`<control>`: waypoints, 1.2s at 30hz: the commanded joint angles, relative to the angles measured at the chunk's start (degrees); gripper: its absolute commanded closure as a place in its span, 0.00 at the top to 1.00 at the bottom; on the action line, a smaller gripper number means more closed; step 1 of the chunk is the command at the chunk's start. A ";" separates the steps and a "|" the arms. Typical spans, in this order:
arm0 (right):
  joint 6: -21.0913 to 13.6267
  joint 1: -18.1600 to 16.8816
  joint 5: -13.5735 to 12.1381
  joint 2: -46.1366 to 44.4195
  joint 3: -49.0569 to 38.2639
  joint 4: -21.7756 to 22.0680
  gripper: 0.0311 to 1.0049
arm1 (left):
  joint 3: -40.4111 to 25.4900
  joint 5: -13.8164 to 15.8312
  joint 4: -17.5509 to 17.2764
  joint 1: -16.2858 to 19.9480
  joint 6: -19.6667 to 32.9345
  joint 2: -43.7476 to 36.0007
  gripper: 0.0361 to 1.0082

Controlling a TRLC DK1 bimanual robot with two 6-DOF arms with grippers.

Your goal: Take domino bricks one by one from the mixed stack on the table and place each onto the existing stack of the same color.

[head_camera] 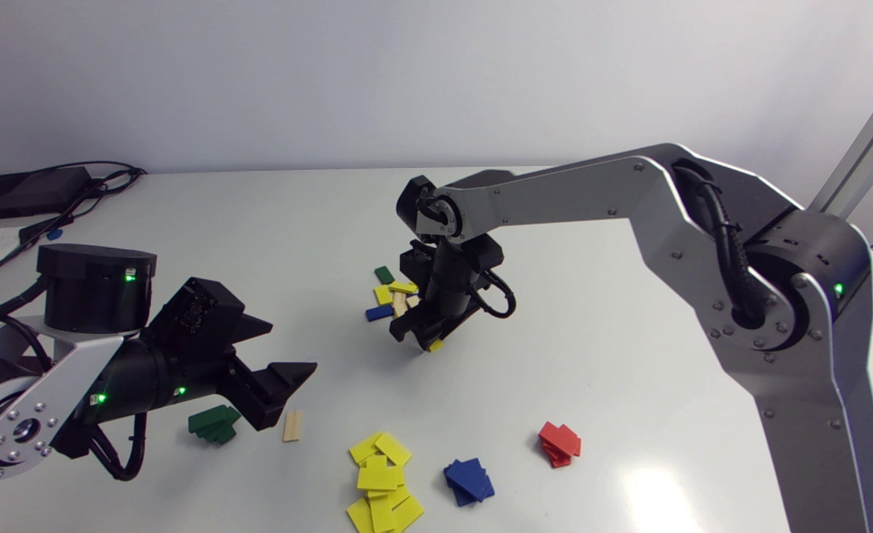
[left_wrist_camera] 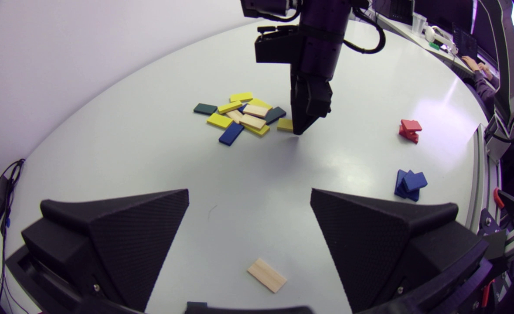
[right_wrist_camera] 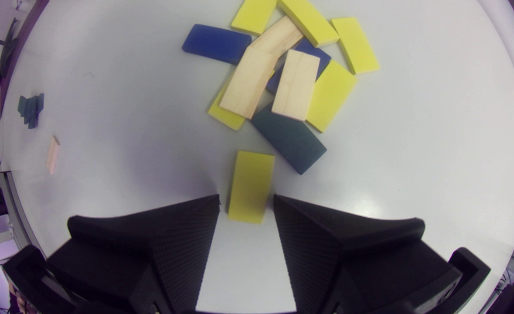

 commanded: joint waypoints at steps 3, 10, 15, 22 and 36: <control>-0.90 0.59 0.04 2.60 0.71 -1.36 0.23 | -0.24 0.34 -0.36 0.41 -0.24 -0.28 0.99; -0.81 0.59 0.13 1.89 -0.52 -1.36 0.11 | -0.24 0.34 -0.36 0.41 -0.15 -0.28 0.99; -0.46 0.77 2.32 -2.33 -4.03 1.54 0.10 | -0.15 0.34 -0.19 0.41 -0.06 0.08 0.99; -0.46 2.26 5.49 -10.85 -10.71 5.05 0.10 | -0.24 0.34 -0.01 0.32 -0.06 0.25 0.99; -5.56 9.20 3.38 -27.99 -30.49 11.73 0.10 | -0.33 0.26 0.25 0.32 -0.06 0.78 0.99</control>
